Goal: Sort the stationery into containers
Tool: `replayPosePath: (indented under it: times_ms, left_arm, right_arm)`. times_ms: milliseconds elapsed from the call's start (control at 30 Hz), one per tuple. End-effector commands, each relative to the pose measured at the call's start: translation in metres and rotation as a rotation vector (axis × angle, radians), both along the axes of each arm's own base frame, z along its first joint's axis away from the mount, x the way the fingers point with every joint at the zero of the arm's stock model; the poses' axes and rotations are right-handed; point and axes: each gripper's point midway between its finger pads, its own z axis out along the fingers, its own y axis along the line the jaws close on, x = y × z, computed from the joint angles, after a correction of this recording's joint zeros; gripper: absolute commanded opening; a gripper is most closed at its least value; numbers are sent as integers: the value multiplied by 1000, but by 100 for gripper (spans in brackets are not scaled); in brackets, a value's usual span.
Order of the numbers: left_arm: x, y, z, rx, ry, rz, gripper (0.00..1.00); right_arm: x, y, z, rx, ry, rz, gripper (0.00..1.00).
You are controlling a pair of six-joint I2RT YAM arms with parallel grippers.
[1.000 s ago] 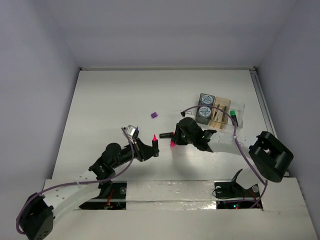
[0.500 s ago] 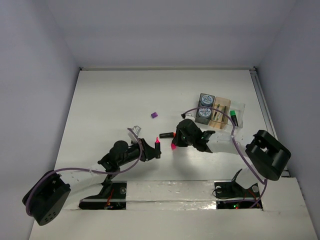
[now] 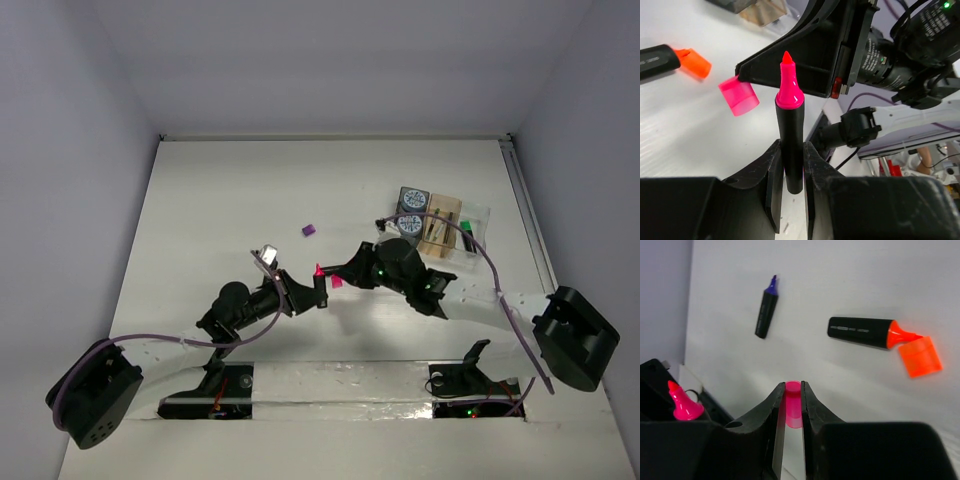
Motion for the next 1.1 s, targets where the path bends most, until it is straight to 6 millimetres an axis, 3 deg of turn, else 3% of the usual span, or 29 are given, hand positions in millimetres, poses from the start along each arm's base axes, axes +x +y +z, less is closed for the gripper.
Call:
replayPosePath:
  times_ms: [0,133,267,467,867,1067]
  left_arm:
    - [-6,-1,30,-115,-57,-26,0]
    - [-14,0,54,-184,-108,-54,0]
    - [-22,4,62,-219,-118,-72,0]
    - [-37,4,81,-288,-154,-144,0]
    - [-52,5,97,-370,-177,-222,0]
    - [-51,4,96,-369,-173,-222,0]
  right_arm:
    - [-7,19,46,183,-60,59,9]
    - [2,3,77,228,-147,-15,9]
    - [8,-6,114,314,-229,-47,10]
    - [15,2,145,388,-290,-33,11]
    - [20,7,194,573,-367,-22,12]
    - [16,11,204,607,-380,25,13]
